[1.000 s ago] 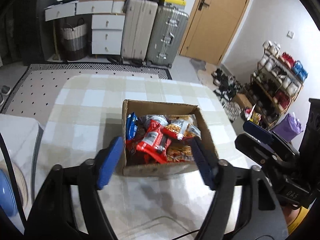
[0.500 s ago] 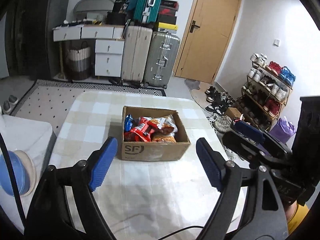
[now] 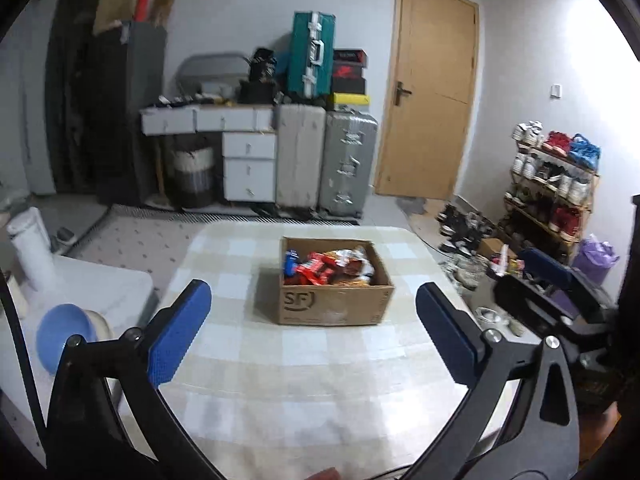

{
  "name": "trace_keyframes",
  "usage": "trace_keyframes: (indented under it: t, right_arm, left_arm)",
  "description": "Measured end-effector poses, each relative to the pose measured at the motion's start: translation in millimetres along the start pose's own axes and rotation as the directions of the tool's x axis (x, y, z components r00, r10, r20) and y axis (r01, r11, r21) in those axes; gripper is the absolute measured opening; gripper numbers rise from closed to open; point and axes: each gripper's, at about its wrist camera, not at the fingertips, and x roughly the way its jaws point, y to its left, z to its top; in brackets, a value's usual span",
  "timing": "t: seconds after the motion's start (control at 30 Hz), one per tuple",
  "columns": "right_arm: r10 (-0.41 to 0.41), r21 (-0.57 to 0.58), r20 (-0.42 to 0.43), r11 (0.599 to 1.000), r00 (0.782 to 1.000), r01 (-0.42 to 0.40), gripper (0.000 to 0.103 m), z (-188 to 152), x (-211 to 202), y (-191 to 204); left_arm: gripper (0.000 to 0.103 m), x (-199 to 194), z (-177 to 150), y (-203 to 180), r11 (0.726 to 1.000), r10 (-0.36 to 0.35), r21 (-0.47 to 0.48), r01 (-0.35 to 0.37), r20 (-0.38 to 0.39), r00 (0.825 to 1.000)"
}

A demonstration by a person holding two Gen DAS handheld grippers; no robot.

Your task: Organize snacks

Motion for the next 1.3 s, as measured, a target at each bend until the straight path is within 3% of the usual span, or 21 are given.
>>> trace_keyframes:
  t: [0.13,0.37,0.57,0.77,1.0,1.3]
  right_arm:
    - [-0.024,-0.044,0.030,0.999,0.999,0.025,0.102,-20.3,-7.4,6.6]
    - [-0.057,-0.108,0.080,0.992,0.995,0.065,0.102,-63.5,5.8,10.0]
    - [-0.058,-0.080,0.065,0.995,0.996,0.063,0.102,-90.0,32.3,-6.8]
    - [-0.066,0.003,0.009,0.998,0.998,0.066,0.102,-110.0,57.1,-38.8]
    - [-0.080,0.027,-0.012,0.996,0.997,0.081,0.102,-113.5,65.1,-48.7]
    - [-0.087,0.006,0.001,0.996,0.996,0.087,0.102,-113.7,57.8,-41.0]
  left_arm:
    - [0.102,-6.7,-21.6,3.4,1.000,0.024,0.011,-0.025,0.050,0.998]
    - [0.102,37.0,-55.3,13.9,0.999,0.037,0.014,-0.038,0.032,0.999]
    - [0.102,75.6,-72.6,10.2,0.996,0.077,0.047,-0.080,0.069,0.995]
    - [0.102,116.1,-88.7,-4.3,0.979,0.129,0.148,-0.138,0.073,0.989]
    - [0.102,141.6,-98.6,-14.6,0.982,0.084,0.167,-0.087,0.027,0.996]
    - [0.102,144.4,-102.2,-17.2,0.980,0.113,0.161,-0.119,0.050,0.992]
